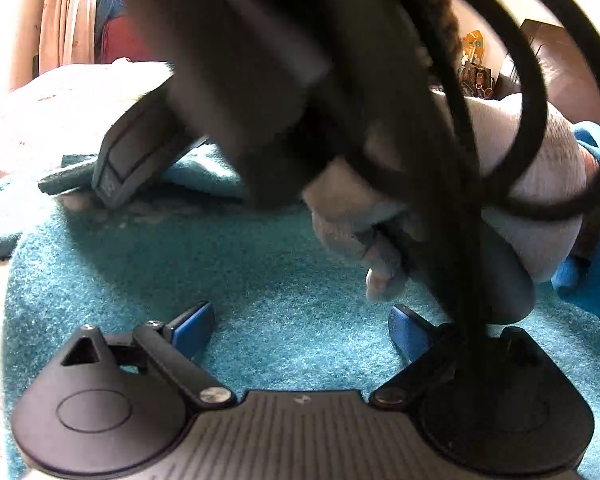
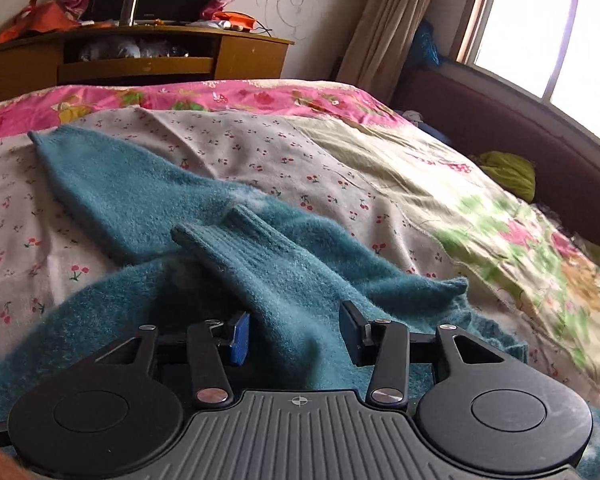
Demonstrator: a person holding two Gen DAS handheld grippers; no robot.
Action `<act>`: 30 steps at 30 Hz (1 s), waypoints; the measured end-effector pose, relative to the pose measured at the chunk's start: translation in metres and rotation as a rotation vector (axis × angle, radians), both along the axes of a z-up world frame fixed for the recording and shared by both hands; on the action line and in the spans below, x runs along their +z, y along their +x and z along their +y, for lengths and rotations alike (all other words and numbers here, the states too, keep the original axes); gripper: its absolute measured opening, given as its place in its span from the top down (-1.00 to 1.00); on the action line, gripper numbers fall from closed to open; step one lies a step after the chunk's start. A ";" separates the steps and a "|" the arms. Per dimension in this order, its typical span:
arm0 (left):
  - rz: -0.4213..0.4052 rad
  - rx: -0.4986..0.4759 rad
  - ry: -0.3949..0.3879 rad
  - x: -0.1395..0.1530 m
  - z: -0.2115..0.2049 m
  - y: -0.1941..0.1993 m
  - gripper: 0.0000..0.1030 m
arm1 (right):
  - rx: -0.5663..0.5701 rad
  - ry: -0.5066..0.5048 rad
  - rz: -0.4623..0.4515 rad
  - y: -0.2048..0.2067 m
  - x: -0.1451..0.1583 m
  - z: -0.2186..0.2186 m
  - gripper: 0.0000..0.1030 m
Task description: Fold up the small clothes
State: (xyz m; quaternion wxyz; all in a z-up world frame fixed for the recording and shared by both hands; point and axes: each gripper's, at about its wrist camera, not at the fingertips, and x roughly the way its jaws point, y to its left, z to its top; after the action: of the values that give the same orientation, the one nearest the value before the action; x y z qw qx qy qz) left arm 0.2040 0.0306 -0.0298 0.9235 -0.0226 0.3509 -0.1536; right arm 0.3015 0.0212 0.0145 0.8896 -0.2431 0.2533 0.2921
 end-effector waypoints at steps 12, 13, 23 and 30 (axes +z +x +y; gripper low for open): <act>0.005 0.000 -0.020 0.001 0.003 0.002 -0.99 | 0.080 -0.047 0.064 -0.003 -0.004 0.008 0.76; 0.006 0.000 -0.024 0.001 0.004 0.003 -0.99 | 0.095 -0.063 0.082 -0.004 -0.005 0.008 0.70; -0.001 0.007 -0.055 0.005 0.011 0.001 -0.99 | -0.256 0.171 0.051 -0.011 0.045 -0.123 0.52; -0.118 0.088 -0.120 0.039 0.025 0.009 -0.99 | -0.608 0.127 0.104 0.025 0.006 -0.219 0.49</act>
State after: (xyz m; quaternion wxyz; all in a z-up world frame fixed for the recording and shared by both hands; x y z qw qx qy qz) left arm 0.2132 0.0555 0.0096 0.9454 -0.0840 0.2846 -0.1348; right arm 0.3261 -0.1980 0.0200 0.9354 -0.0851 0.3407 0.0402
